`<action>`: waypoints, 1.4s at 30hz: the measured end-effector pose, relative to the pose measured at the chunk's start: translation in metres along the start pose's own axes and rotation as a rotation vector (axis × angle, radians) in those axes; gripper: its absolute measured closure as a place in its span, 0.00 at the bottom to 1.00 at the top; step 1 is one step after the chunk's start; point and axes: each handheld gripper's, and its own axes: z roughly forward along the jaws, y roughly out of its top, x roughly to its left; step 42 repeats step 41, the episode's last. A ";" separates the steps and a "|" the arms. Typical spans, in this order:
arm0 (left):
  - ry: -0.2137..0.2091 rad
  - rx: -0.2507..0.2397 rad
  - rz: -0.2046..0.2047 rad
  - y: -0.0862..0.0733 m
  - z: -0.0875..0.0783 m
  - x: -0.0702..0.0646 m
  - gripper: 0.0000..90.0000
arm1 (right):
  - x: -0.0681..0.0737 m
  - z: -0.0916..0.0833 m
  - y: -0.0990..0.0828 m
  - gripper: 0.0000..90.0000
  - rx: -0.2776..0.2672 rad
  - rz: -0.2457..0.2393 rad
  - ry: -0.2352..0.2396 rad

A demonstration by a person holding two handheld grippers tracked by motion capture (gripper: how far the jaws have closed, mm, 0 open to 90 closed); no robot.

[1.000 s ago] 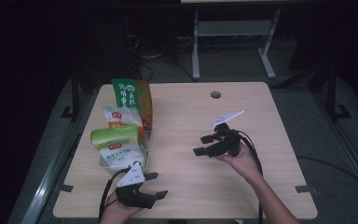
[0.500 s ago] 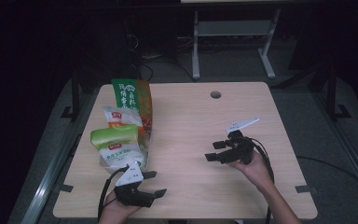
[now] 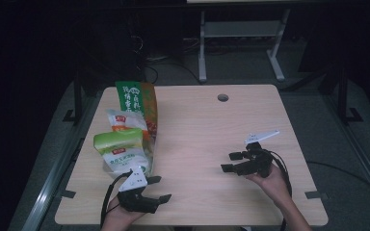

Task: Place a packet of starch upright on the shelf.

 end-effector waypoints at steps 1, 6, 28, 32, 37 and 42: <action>-0.001 0.001 -0.003 0.000 0.000 0.000 0.31 | 0.000 -0.001 -0.002 0.32 -0.002 0.001 -0.002; 0.004 0.000 -0.004 -0.001 -0.001 -0.002 0.31 | 0.000 -0.005 -0.011 0.32 -0.004 0.019 -0.006; 0.004 0.007 -0.008 -0.001 0.000 -0.004 0.31 | 0.002 -0.028 -0.055 0.31 -0.012 0.064 -0.032; 0.006 0.010 -0.003 -0.001 0.000 -0.005 0.31 | 0.004 -0.031 -0.060 0.30 -0.019 0.062 -0.035; 0.008 0.012 -0.004 -0.001 0.000 -0.005 0.31 | 0.008 -0.036 -0.067 0.29 -0.032 0.060 -0.048; 0.005 0.011 -0.008 -0.001 0.000 -0.006 0.30 | 0.010 -0.039 -0.072 0.28 -0.053 0.046 -0.059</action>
